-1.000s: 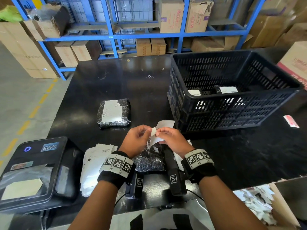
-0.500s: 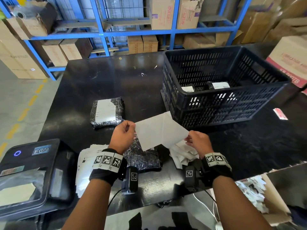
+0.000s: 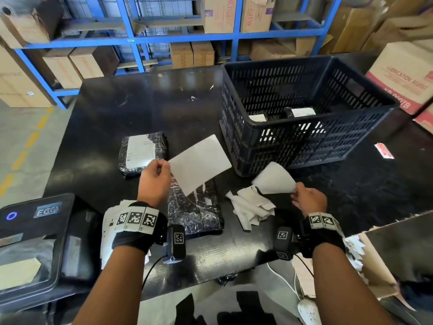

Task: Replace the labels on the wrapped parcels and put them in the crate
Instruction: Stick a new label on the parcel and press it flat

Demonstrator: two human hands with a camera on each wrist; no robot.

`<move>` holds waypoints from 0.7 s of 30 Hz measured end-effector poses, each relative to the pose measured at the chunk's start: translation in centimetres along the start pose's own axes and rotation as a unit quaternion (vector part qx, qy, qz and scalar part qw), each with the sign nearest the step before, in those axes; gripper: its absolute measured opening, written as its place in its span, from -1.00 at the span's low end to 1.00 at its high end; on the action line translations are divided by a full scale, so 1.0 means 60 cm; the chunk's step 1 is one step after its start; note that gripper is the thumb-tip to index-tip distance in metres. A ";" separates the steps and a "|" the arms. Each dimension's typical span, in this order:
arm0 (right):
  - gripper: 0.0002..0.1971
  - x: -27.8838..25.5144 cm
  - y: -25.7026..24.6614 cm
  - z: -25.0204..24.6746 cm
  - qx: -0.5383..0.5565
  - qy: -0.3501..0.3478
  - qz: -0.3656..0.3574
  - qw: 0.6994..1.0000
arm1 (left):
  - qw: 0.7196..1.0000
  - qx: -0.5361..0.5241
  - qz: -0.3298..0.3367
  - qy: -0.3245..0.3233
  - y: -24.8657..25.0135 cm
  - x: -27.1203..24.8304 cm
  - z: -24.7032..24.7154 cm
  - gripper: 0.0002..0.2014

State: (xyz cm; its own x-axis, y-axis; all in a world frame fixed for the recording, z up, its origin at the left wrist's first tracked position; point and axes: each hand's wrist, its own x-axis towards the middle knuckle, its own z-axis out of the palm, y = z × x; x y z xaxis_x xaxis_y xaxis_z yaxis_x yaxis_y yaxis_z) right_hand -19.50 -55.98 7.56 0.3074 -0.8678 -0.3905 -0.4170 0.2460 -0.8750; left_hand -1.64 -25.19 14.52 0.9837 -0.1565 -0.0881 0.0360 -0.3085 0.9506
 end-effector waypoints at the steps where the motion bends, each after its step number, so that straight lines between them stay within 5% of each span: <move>1: -0.76 0.001 -0.005 -0.003 -0.018 0.010 -0.018 1.000 | 1.000 -0.006 0.003 0.003 0.004 -0.001 0.001 -0.81; 8: -0.78 -0.046 -0.055 0.032 -0.204 -0.036 -0.204 0.957 | 0.999 0.015 0.025 -0.013 0.001 -0.005 0.013 -0.82; 14: -0.88 -0.080 -0.006 0.110 -0.464 -0.166 -0.222 0.842 | 0.999 0.022 0.040 -0.017 -0.001 -0.018 0.020 -0.81; 21: -0.70 -0.071 0.047 0.128 -0.532 -0.167 -0.250 0.792 | 1.000 0.002 0.021 -0.005 -0.013 -0.030 0.015 -0.79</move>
State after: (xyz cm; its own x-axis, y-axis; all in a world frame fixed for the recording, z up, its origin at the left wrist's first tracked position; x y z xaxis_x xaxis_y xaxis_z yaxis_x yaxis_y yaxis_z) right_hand -15.41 -48.28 4.56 0.7962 -0.5357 -0.2813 -0.6019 -0.7489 -0.2775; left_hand -3.59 -25.54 13.68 0.9827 -0.1783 -0.0504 -0.0067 -0.3059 0.9520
